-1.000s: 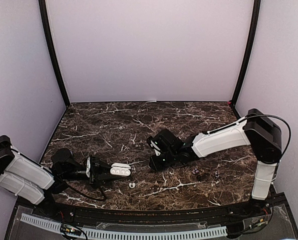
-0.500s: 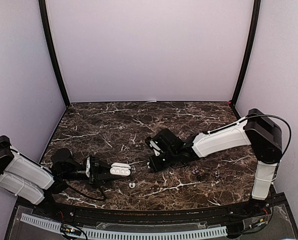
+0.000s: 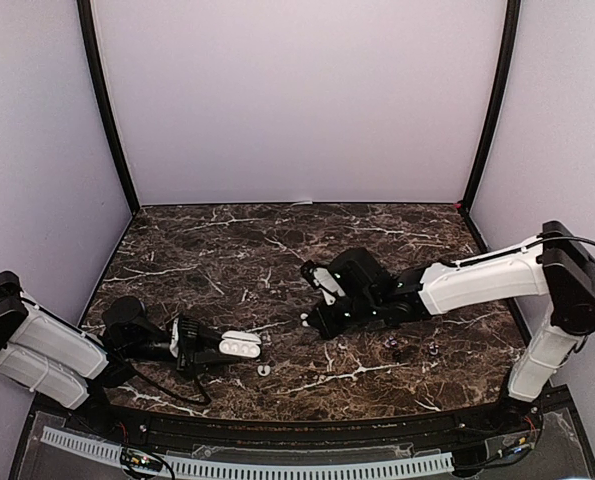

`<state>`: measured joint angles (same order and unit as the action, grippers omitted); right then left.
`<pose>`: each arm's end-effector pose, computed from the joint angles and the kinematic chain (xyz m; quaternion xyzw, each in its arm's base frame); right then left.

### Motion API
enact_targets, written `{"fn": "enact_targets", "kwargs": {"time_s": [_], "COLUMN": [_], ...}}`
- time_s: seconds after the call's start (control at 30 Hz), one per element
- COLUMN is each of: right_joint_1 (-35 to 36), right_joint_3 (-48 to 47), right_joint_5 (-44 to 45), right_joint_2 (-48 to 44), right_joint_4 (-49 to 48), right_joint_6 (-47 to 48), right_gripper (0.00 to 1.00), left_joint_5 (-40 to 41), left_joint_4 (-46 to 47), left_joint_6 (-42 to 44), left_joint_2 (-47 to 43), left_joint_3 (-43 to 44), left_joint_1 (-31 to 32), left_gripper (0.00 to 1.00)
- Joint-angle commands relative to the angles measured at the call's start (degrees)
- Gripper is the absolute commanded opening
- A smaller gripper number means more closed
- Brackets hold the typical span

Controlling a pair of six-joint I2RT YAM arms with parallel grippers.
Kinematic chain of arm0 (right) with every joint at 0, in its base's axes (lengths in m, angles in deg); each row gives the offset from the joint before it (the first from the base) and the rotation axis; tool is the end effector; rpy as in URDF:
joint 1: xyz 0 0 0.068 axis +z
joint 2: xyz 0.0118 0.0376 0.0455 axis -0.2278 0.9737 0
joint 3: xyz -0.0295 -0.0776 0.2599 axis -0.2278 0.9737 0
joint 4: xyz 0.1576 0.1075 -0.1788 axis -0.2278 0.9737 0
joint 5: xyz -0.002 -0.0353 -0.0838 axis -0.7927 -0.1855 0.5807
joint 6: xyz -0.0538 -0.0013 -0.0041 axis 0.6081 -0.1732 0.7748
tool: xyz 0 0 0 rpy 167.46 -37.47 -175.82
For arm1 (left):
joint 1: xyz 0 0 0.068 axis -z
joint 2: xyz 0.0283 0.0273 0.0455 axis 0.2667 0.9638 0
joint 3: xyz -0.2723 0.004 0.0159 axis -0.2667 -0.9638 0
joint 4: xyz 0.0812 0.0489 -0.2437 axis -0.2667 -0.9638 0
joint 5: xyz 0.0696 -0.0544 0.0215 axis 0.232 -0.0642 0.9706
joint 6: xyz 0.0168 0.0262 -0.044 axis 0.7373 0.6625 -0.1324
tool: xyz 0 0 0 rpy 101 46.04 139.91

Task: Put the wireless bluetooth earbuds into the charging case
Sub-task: Pick up the left earbud from the center of the board, then insert the left earbud into the left side groove of the charging case.

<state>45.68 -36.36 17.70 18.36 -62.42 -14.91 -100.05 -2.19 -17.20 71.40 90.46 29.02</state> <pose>0.1861 0.3080 0.1821 -0.2896 0.8776 0.2499 0.2890 0.1199 -0.1519 0.1644 0.5486 0.4248 -0.4202 0.5848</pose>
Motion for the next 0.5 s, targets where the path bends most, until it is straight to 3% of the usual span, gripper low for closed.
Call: {"fn": "enact_targets", "kwargs": {"time_s": [0.0, 0.2, 0.47], "right_joint_1": [0.6, 2.1, 5.2], "right_joint_3": [4.0, 8.7, 9.9], "right_joint_5": [-0.3, -4.8, -9.1], "right_joint_2": [-5.8, -15.8, -23.3], "right_joint_4": [-4.8, -10.1, -11.5], "right_joint_6": [5.4, 10.9, 15.5], "right_gripper": [0.0, 0.0, 0.0], "left_joint_5": [-6.2, -16.1, -17.0], "left_joint_4": [-1.1, 1.0, 0.9], "left_joint_6": [2.4, 4.9, 7.4], "left_joint_2": [-1.0, -0.9, -0.5], "left_joint_3": [0.9, 0.6, 0.3], "left_joint_1": [-0.4, -0.2, 0.3], "left_gripper": [0.0, 0.0, 0.0]}}
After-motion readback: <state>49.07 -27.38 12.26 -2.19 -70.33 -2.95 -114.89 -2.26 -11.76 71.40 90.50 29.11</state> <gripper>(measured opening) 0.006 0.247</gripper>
